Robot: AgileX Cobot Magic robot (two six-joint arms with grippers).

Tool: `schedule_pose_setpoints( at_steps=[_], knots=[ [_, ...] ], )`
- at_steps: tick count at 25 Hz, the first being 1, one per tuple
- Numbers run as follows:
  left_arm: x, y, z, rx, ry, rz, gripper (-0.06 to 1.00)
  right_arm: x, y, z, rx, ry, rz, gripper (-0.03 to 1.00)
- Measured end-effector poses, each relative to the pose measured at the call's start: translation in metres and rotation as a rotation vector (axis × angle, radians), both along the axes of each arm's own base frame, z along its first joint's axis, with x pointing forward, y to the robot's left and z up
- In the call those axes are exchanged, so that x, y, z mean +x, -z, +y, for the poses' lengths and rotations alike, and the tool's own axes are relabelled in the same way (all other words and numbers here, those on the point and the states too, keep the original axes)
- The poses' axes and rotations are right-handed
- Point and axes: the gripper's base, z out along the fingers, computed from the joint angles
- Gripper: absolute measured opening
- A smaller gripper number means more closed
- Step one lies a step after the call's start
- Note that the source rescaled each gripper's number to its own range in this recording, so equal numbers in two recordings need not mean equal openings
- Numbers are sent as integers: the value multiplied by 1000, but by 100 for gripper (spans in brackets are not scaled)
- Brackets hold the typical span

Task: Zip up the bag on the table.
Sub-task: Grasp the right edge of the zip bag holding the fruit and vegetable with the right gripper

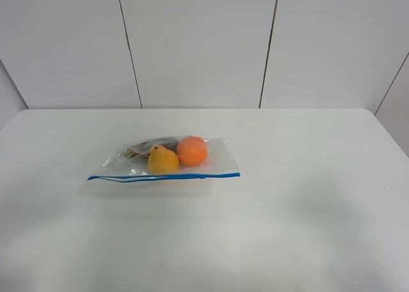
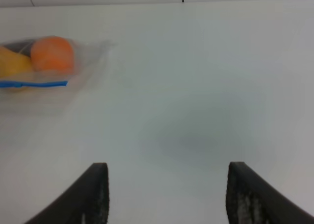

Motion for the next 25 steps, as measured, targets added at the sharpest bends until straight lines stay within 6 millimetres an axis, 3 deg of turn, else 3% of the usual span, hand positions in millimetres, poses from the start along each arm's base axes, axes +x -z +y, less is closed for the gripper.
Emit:
schedule_pose_setpoints(
  at_steps=[15, 19, 25],
  knots=[
    [0, 0, 0, 0, 0, 0, 100, 4, -8, 5, 99, -13, -36, 89],
    [0, 0, 0, 0, 0, 0, 100, 24, -13, 8, 122, -12, 8, 89],
    [0, 0, 0, 0, 0, 0, 100, 75, -17, 17, 219, -21, 99, 89]
  ],
)
